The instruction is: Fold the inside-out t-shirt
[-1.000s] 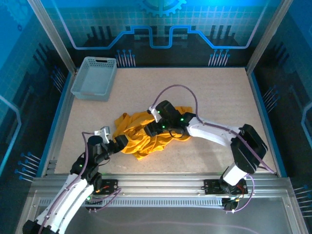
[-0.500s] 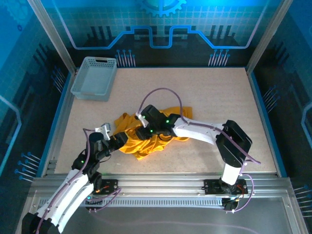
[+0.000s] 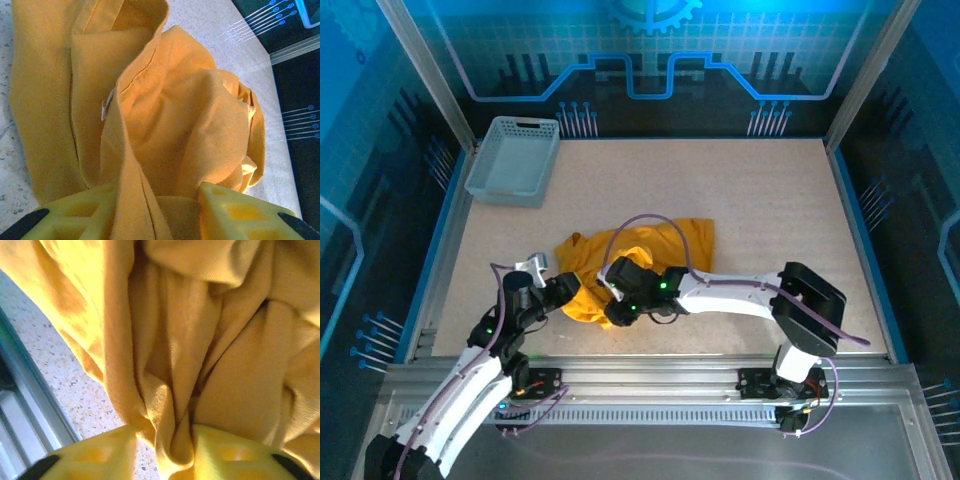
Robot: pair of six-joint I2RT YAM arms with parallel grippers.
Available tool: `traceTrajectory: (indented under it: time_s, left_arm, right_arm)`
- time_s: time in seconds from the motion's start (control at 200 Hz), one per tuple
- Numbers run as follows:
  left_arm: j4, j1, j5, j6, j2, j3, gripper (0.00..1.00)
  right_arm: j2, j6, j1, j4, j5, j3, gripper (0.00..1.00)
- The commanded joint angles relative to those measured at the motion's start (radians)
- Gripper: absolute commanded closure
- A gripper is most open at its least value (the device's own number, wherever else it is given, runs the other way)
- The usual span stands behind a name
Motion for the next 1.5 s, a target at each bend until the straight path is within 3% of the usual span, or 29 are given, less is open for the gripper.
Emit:
traceTrajectory:
  time_s: [0.0,0.29,0.555,0.885,0.935,1.185,1.496]
  left_arm:
    - [0.008,0.01,0.009,-0.001,0.003,-0.019,0.61]
    - [0.018,0.01,0.013,-0.012,-0.004,-0.028,0.62]
    - [0.015,0.01,0.008,-0.01,-0.01,-0.033,0.63]
    - [0.017,0.01,0.012,-0.013,-0.008,-0.033,0.63]
    - [0.017,0.011,0.011,-0.012,-0.007,-0.035,0.63]
    - [0.008,0.012,0.002,-0.006,-0.009,-0.036,0.66]
    - [0.015,0.013,-0.024,0.032,-0.002,0.015,0.83]
  right_arm:
    - [-0.087,0.048,-0.082,0.022,-0.043,0.02,0.58]
    - [0.106,0.008,-0.117,-0.1,-0.039,0.233,0.62]
    - [0.184,0.018,-0.114,-0.073,-0.066,0.24,0.69]
    - [0.262,0.023,-0.11,-0.059,-0.097,0.284,0.67]
    - [0.265,0.025,-0.108,-0.055,-0.102,0.285,0.71]
    - [0.176,0.012,-0.097,-0.097,-0.003,0.271,0.99]
    - [-0.134,-0.001,-0.144,-0.12,0.05,0.181,1.0]
